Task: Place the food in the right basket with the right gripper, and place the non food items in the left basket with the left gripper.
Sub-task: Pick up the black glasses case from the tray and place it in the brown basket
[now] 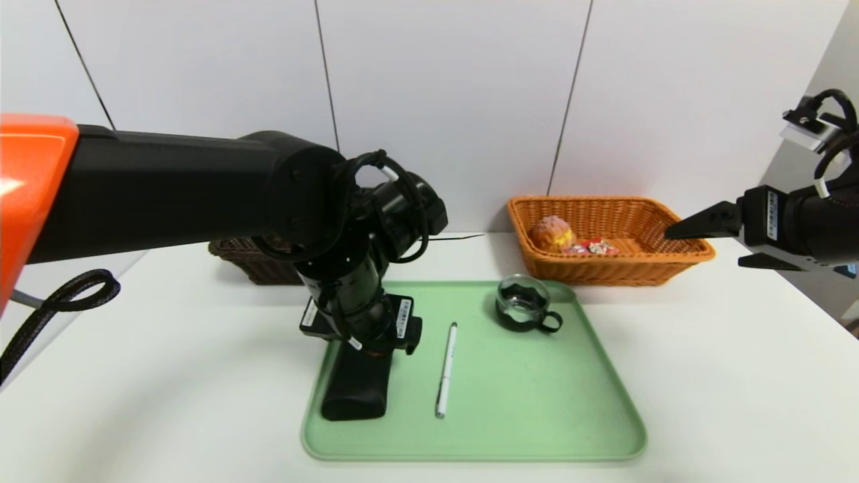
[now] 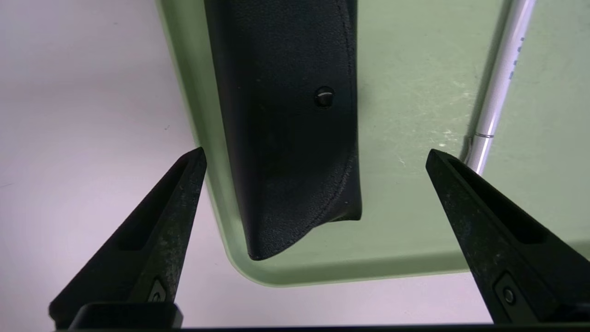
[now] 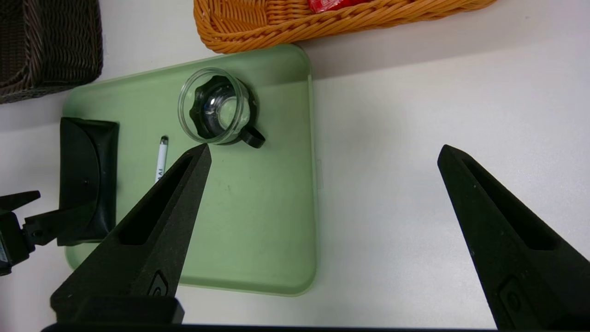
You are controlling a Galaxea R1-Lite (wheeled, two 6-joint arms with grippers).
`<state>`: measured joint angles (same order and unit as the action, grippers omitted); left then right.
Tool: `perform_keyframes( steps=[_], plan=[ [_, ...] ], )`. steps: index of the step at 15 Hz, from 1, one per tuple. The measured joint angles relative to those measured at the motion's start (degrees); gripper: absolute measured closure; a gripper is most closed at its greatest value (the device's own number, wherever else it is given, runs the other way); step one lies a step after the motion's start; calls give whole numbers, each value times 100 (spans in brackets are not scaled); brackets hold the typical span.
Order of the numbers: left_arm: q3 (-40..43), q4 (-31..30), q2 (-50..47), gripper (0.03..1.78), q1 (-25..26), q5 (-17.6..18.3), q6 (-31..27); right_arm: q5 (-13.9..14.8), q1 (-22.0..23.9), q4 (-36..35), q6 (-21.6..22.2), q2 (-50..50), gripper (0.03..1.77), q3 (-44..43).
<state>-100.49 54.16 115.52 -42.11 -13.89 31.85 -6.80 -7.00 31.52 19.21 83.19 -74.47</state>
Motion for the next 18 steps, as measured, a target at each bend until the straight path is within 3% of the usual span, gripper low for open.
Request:
perform_keyframes(
  steps=[4, 18],
  plan=[
    [68, -12, 91, 12, 121, 0, -295, 2, 0, -7, -26, -9, 10, 85],
    [10, -234, 532, 12, 212, 27, -302, 9, 0, -129, -52, 35, 9, 171]
  ],
)
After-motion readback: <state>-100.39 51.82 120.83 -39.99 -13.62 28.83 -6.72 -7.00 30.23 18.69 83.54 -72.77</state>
